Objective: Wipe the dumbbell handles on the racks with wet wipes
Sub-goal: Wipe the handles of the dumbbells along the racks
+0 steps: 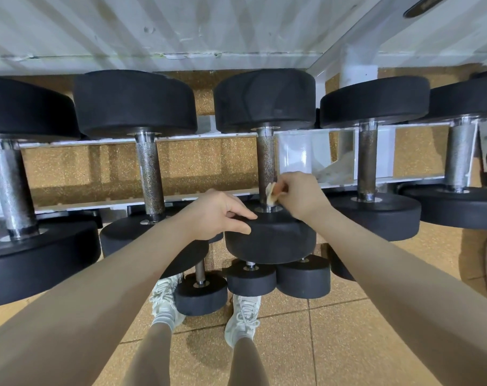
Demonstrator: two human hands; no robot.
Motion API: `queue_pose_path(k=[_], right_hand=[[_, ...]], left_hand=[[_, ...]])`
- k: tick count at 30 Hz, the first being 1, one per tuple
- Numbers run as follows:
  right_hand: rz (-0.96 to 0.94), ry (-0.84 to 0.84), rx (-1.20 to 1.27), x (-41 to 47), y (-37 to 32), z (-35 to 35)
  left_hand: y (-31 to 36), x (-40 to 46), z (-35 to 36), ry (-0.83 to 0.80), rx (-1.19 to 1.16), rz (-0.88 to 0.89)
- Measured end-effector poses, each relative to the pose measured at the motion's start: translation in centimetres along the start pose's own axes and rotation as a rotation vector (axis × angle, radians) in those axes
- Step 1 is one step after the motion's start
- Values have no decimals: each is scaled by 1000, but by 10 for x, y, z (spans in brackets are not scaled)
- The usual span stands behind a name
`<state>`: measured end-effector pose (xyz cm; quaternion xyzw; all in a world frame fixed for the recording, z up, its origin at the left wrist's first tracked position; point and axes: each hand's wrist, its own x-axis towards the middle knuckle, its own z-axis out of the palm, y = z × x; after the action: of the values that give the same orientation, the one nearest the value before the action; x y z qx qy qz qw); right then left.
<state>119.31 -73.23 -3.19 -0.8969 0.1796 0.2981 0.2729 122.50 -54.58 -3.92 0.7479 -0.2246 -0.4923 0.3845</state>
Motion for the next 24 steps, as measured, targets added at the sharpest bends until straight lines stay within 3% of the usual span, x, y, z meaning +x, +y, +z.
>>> queue_pose_path(k=[2,6,9,12,14,16,18,20,24], right_hand=[[-88,71,15,4,-3,-7],[-262,424,150,30,-16,-22],[-286,462,137,40,-14,-10],[-446,349,49,30,-1,-2],[-507,113,-10,17,8,-5],[-439,-130,-143,6,14,-7],[-342,-208,-280,1,18,-8],[-351,-96,-223,4,18,-14],[-412,375,-34,23,-3,-25]], left_hand=[[-1,-1,1,3,1,4],[-2,0,0,-3,-19,8],[-2,-1,1,1,-6,15],[-2,-1,2,11,-13,10],[-1,-2,3,18,-18,-4],[0,-3,3,17,-17,-5],[0,-4,3,16,-22,-8],[0,-4,3,17,-26,-6],[-3,-2,3,13,-37,-13]])
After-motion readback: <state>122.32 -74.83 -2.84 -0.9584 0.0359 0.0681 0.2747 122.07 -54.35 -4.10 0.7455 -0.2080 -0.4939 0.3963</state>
